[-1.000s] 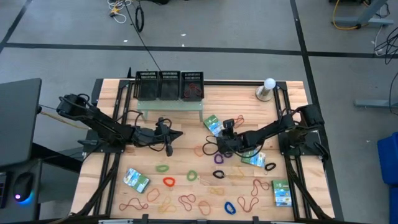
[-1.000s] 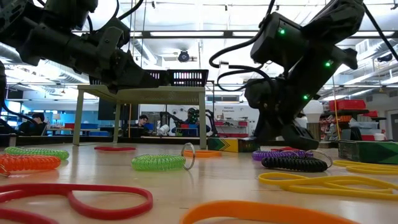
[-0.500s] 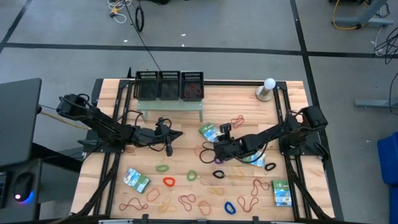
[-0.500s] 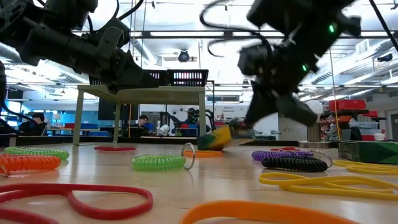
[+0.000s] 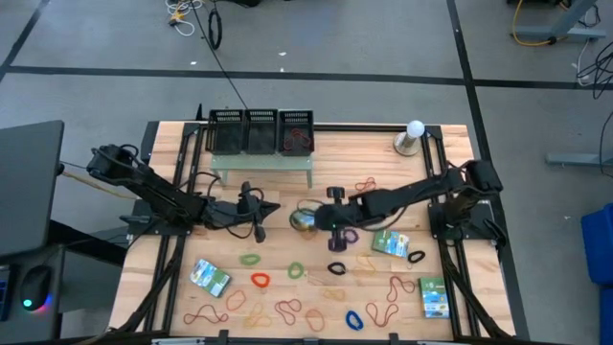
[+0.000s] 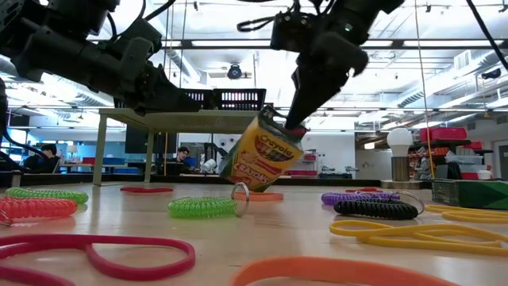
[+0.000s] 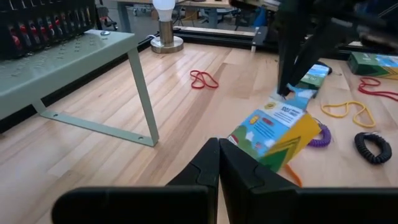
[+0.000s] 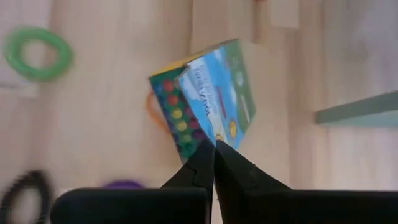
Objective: Pick & Place Office Desk Supplies
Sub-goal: Put the crayon box into the left black bin on the shelf
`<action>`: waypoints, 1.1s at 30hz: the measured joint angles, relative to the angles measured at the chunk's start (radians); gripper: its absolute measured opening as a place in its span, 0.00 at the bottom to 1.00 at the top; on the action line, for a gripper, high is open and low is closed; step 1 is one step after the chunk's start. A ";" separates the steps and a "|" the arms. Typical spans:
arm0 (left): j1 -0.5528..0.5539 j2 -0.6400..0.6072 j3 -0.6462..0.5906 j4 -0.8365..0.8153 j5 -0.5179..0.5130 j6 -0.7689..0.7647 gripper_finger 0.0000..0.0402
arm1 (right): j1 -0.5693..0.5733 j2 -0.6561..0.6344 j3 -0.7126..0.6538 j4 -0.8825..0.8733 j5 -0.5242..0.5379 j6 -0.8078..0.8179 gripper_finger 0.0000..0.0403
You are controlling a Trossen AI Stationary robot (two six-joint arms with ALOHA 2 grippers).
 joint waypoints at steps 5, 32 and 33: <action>0.000 0.000 0.000 0.000 0.001 0.000 0.03 | -0.053 0.000 0.069 -0.093 -0.088 0.072 0.03; 0.000 0.000 0.000 -0.002 0.001 -0.008 0.03 | -0.174 0.019 0.108 -0.134 -0.189 0.146 0.03; 0.000 0.000 0.000 -0.003 0.001 -0.008 0.03 | -0.174 0.019 0.108 -0.124 -0.182 0.141 0.03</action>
